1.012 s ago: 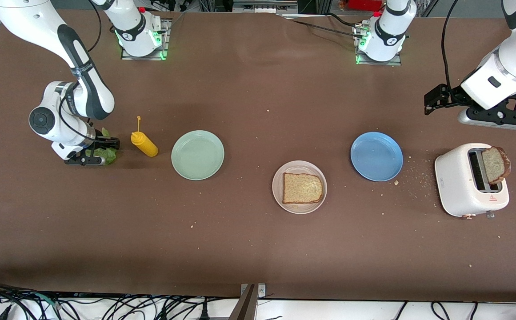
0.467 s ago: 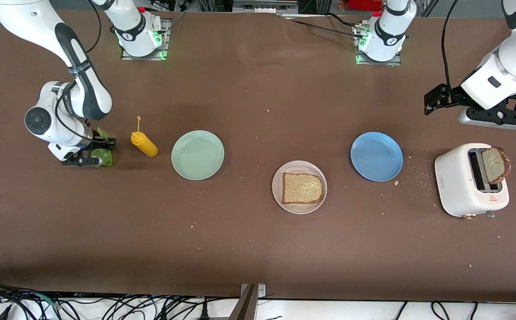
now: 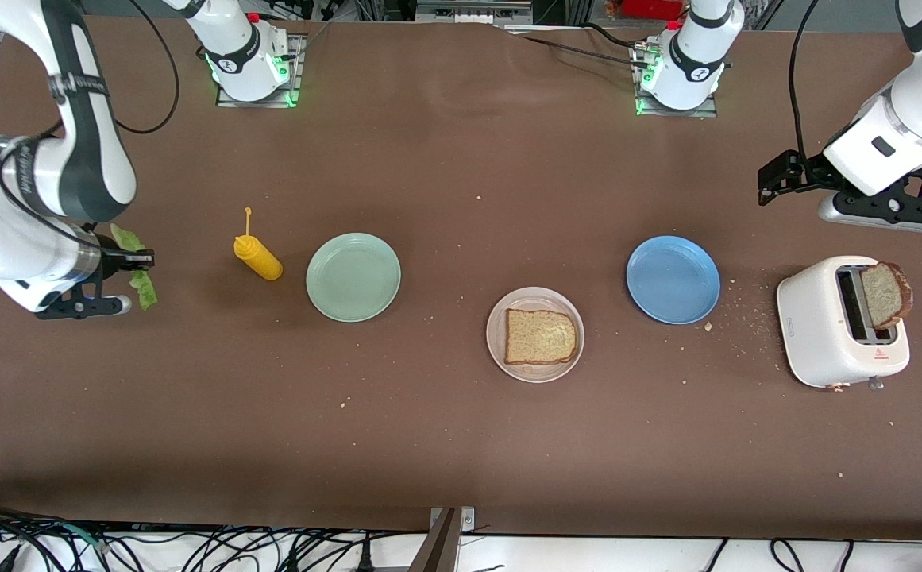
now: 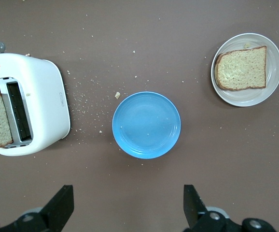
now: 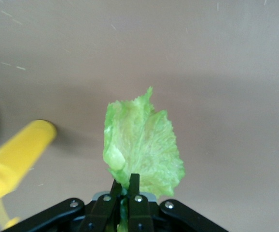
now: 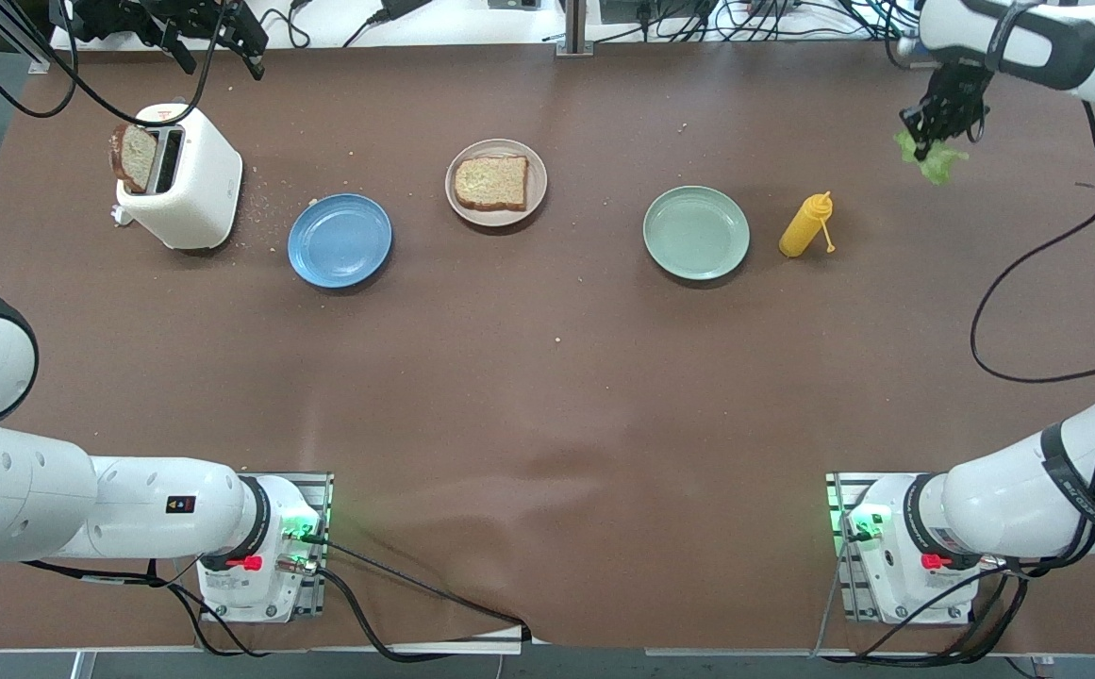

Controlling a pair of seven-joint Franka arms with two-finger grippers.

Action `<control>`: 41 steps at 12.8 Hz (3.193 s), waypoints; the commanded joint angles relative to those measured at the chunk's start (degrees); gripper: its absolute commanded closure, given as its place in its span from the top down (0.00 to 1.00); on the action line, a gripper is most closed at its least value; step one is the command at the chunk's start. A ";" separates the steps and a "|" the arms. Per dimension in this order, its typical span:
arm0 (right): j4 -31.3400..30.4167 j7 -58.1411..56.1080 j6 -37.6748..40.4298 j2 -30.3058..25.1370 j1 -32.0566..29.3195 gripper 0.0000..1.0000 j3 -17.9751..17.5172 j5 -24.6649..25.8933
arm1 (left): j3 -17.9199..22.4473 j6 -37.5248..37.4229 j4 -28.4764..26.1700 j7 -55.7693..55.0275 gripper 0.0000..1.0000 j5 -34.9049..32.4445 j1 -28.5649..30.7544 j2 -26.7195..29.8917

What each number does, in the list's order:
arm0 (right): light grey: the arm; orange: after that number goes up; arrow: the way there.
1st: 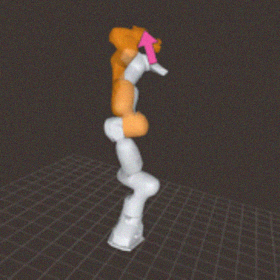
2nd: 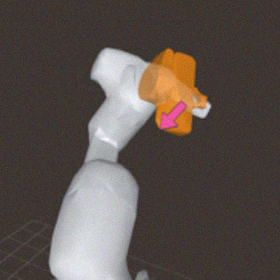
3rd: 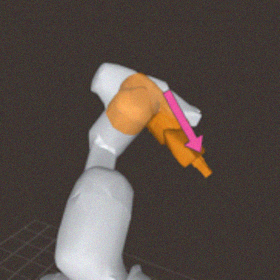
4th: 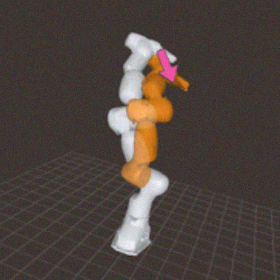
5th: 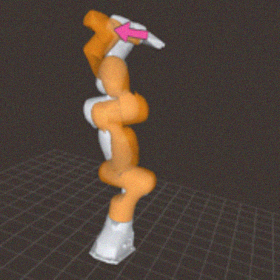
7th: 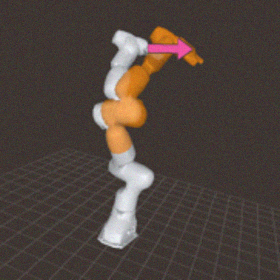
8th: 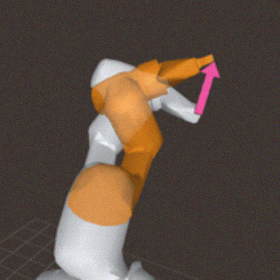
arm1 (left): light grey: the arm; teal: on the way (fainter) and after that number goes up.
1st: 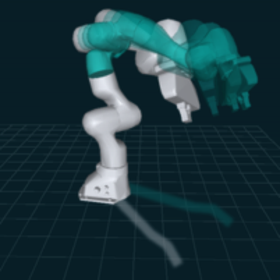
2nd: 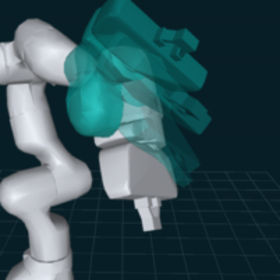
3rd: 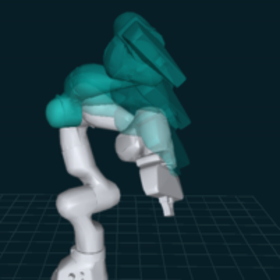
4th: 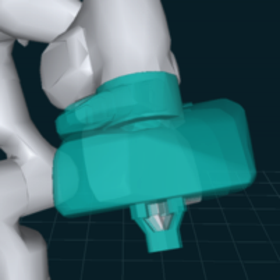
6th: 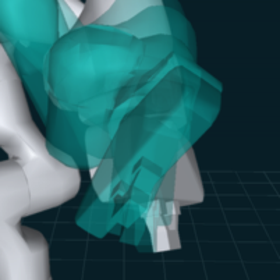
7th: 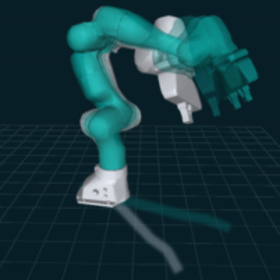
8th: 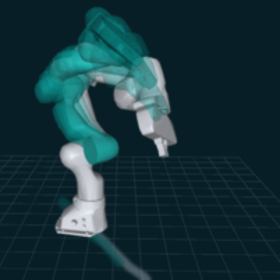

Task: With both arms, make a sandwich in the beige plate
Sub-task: 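Lift and carry the lettuce leaf with the right gripper to the beige plate, then lower the lettuce onto the bread and open the right gripper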

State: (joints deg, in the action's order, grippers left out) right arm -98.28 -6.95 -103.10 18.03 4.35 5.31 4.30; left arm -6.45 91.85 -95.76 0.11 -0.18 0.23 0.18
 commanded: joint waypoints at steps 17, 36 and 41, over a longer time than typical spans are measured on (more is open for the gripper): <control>21.97 26.81 -47.97 21.86 31.76 0.00 -15.86 21.52 | -0.22 -1.32 1.45 0.07 1.00 -1.14 0.21 -0.36; 36.49 26.46 -64.95 46.66 42.06 1.00 -2.41 38.16 | -0.22 -1.32 1.45 0.07 1.00 -1.14 0.21 -0.36; 36.49 26.19 -54.87 41.93 45.39 1.00 -2.68 23.59 | -0.22 -1.32 1.45 0.07 1.00 -1.14 0.21 -0.36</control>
State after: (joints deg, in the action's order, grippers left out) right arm -61.87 19.34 -163.73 62.81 47.54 2.50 32.66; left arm -6.44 91.80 -95.74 0.11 -0.18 0.24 0.18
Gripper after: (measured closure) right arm 0.097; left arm 0.000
